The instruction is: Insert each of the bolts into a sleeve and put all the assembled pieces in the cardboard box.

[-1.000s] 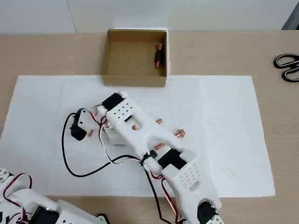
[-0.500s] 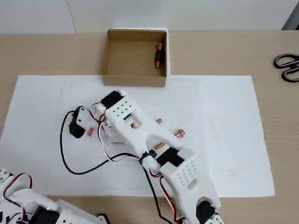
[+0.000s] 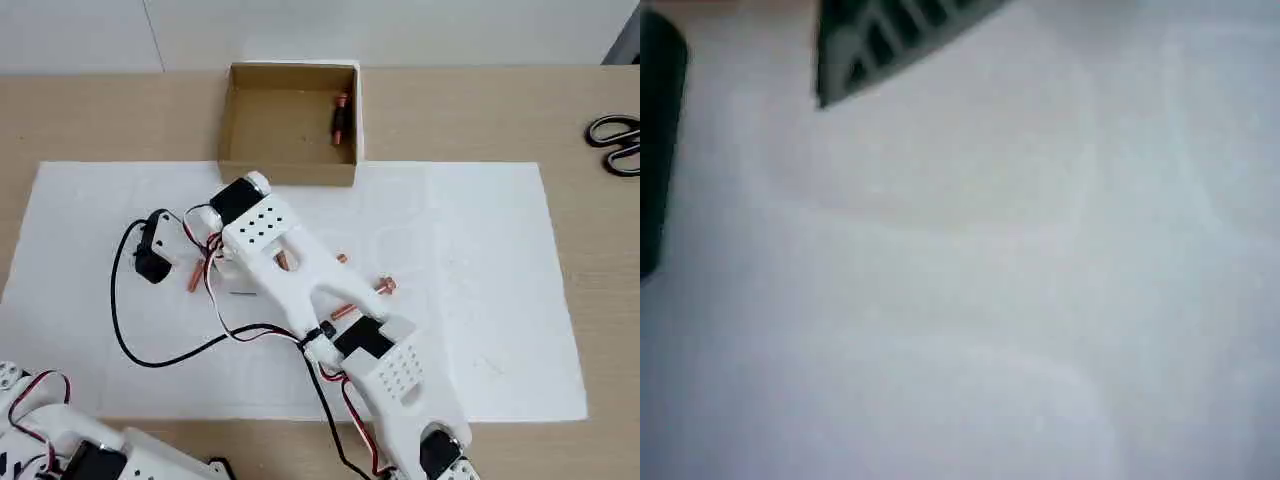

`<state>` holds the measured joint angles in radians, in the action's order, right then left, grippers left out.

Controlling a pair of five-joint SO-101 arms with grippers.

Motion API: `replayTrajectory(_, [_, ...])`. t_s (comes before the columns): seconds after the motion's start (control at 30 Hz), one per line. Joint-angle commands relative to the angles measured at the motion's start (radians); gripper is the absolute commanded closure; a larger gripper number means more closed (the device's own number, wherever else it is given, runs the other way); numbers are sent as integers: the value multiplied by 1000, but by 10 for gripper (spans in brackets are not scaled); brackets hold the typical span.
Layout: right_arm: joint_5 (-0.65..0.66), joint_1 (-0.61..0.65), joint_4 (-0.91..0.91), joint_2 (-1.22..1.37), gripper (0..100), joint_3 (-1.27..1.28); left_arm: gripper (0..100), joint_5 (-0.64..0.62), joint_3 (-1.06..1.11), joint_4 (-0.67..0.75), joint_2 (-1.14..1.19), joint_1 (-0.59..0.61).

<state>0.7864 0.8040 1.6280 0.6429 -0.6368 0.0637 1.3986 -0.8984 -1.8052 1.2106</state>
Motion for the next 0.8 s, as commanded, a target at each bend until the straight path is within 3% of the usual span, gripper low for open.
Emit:
replayTrajectory(0.0, [-11,2,2,5,765,-43,994,0,-5,-3,-11,2])
replayTrajectory(0.43, [-40,5,-117,140,767,-48,994,2,-5,-3,-11,2])
replayTrajectory(0.5, [-40,4,-117,148,803,-48,994,2,-5,-3,-11,2])
replayTrajectory(0.63, [-41,2,-117,148,998,-48,994,2,-5,-3,-11,2])
replayTrajectory(0.77, [-41,2,-108,142,977,-48,994,2,-5,-2,-11,2])
